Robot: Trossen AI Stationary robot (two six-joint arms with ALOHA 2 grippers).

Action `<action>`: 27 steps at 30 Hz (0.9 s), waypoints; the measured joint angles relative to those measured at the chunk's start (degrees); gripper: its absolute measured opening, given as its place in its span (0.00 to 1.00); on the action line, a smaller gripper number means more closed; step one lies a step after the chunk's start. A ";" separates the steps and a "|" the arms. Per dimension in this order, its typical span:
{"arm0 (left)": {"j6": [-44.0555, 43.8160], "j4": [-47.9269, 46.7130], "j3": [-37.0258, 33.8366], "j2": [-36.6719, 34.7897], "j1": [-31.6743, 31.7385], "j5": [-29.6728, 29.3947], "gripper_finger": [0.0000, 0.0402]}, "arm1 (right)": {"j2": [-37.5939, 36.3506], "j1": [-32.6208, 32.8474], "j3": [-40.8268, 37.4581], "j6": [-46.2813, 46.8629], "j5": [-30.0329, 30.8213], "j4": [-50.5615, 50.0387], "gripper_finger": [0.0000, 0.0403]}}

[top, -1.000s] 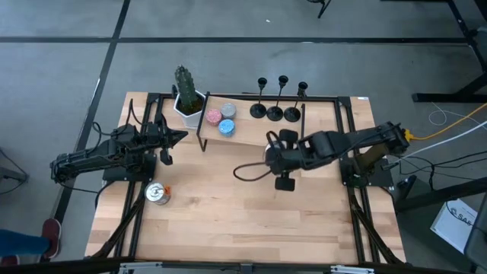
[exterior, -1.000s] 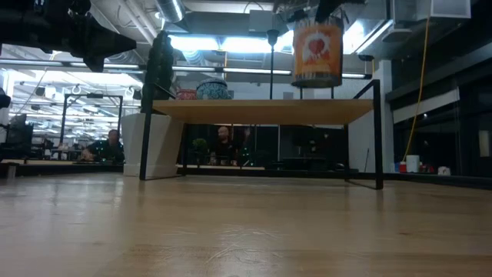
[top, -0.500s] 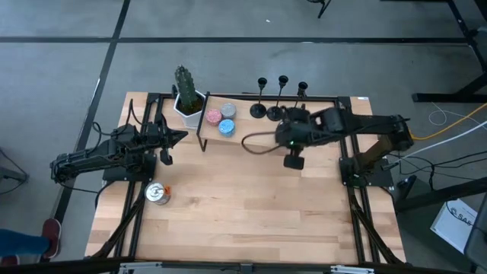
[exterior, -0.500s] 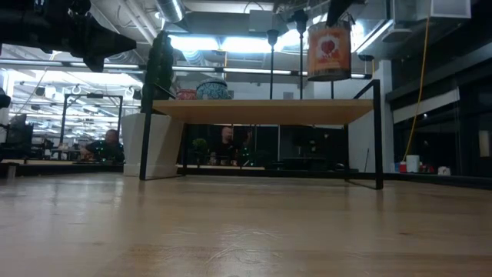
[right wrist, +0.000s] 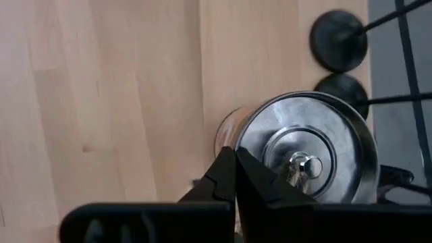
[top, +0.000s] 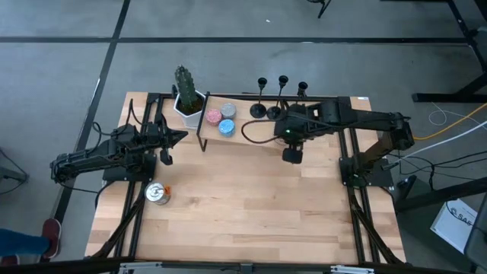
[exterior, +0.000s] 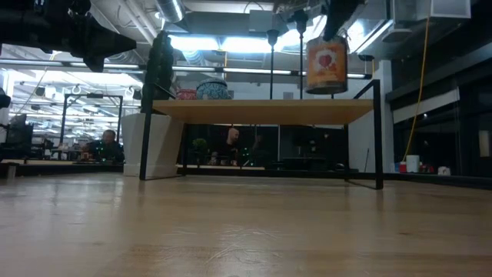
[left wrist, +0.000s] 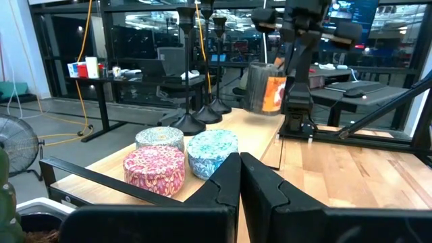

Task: Pick & Place candle stick holders
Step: Put the top silver scented candle on the shelf

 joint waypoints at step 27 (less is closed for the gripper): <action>0.00 0.02 0.00 0.00 0.00 0.01 0.01 | -0.05 -1.35 -3.80 1.55 0.04 2.51 0.00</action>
